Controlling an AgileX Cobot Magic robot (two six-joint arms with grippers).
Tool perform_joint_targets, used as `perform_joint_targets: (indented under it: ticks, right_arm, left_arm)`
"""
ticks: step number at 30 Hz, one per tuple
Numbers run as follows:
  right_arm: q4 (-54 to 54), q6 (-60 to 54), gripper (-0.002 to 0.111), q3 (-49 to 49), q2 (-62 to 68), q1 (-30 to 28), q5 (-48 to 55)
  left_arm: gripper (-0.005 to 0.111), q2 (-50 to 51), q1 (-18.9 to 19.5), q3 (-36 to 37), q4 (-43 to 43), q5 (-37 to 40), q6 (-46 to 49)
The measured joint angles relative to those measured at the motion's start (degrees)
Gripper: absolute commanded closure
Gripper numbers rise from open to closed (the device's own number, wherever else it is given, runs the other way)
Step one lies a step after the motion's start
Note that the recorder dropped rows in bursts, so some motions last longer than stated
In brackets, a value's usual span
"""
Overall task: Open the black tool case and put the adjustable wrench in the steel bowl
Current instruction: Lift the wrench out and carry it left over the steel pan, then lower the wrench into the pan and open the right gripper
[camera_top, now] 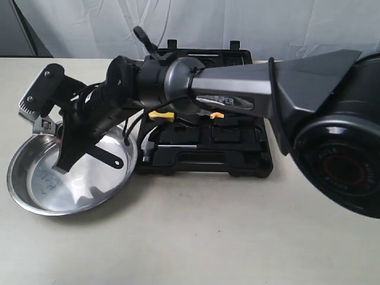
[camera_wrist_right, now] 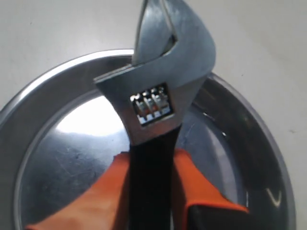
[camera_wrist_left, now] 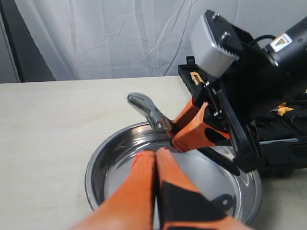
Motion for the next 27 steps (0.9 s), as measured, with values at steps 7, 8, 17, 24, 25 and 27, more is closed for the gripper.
perform_joint_targets:
  ticks: [7, 8, 17, 24, 25, 27]
  right_arm:
    - [0.8, 0.0, 0.109, 0.0, 1.7, 0.4, 0.0]
    - [0.9, 0.0, 0.109, 0.0, 1.7, 0.4, 0.0]
    - [1.2, 0.0, 0.069, 0.0, 1.9, 0.5, 0.0]
    - [1.5, 0.0, 0.069, -0.2, 2.5, 0.5, 0.0]
    - [1.5, 0.0, 0.069, -0.2, 2.5, 0.5, 0.0]
    - [1.5, 0.0, 0.074, -0.2, 1.5, 0.5, 0.3]
  left_arm:
    - [0.107, 0.0, 0.0, 0.0, 0.0, 0.0, 0.0]
    - [0.107, 0.0, 0.0, 0.0, 0.0, 0.0, 0.0]
    - [0.107, 0.0, 0.0, 0.0, 0.0, 0.0, 0.0]
    - [0.107, 0.0, 0.0, 0.0, 0.0, 0.1, 0.0]
    - [0.107, 0.0, 0.0, 0.0, 0.0, 0.1, 0.0]
    - [0.107, 0.0, 0.0, 0.0, 0.0, 0.1, 0.0]
